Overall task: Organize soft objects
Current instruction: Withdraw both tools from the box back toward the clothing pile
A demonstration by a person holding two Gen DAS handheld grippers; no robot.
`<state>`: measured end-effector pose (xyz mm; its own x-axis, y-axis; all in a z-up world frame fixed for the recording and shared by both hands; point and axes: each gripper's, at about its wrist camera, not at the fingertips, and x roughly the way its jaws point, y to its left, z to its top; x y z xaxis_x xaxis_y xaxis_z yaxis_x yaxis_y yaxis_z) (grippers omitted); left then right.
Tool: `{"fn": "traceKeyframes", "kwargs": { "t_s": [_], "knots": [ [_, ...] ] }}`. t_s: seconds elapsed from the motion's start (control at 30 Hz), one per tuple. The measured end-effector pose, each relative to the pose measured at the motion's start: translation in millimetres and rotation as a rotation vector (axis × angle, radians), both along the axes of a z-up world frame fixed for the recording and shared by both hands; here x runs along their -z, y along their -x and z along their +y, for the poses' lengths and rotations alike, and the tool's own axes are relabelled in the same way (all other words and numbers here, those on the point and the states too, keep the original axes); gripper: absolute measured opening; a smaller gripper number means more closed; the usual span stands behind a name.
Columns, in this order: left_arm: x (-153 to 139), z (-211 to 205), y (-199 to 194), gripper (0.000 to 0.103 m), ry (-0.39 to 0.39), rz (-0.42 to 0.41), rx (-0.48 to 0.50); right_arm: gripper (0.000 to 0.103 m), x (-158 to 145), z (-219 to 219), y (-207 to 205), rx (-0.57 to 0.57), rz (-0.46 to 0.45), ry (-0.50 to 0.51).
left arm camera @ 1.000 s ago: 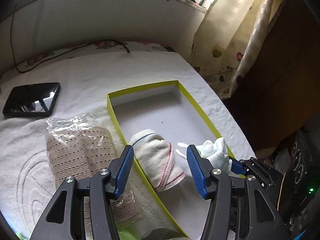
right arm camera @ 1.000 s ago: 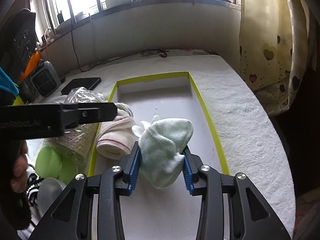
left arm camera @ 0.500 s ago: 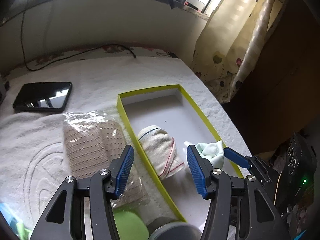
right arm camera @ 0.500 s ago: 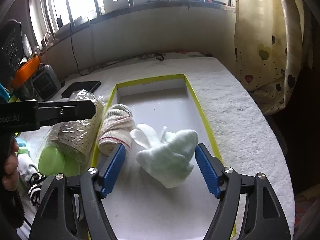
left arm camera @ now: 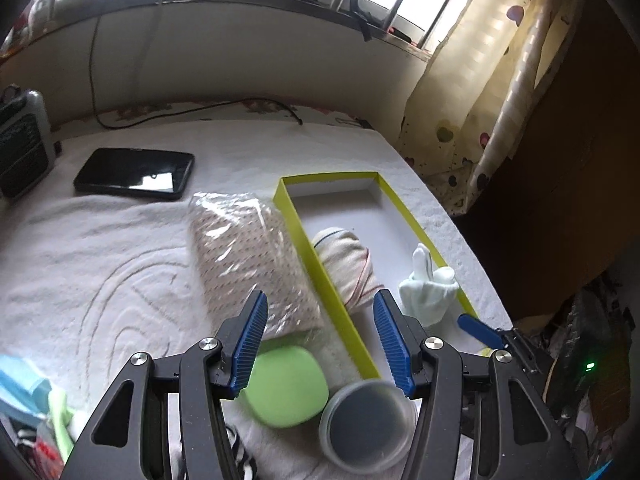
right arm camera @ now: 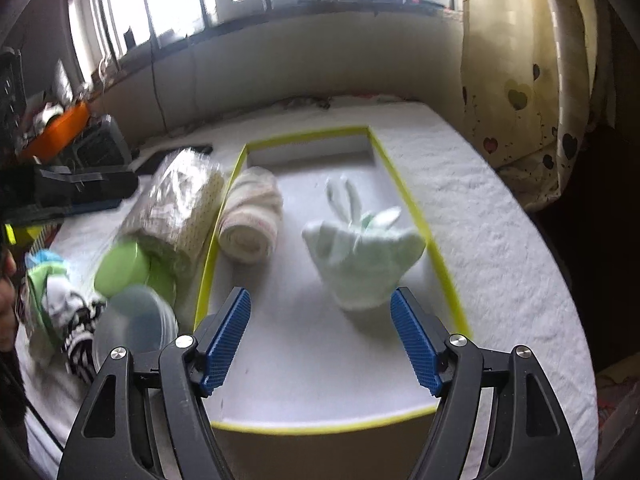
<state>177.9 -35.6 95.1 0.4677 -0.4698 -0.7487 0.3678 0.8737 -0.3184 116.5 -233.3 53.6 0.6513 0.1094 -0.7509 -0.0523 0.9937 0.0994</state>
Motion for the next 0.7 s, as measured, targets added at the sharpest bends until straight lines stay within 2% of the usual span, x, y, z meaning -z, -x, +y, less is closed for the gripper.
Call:
{"fn": "traceKeyframes", "kwargs": {
  "t_s": [0.13,0.33,0.7],
  "knots": [
    [-2,12,11,0.054,0.011,-0.007,-0.013,0.073,6,9,5,-0.022,0.031,0.049],
    [-5,36,27,0.054,0.01,-0.018,-0.062,0.073,15,11,17,-0.055,0.084,0.058],
    [-6,75,43,0.054,0.009,-0.034,-0.115,0.073,10,21,36,-0.082,0.078,0.09]
  ]
}}
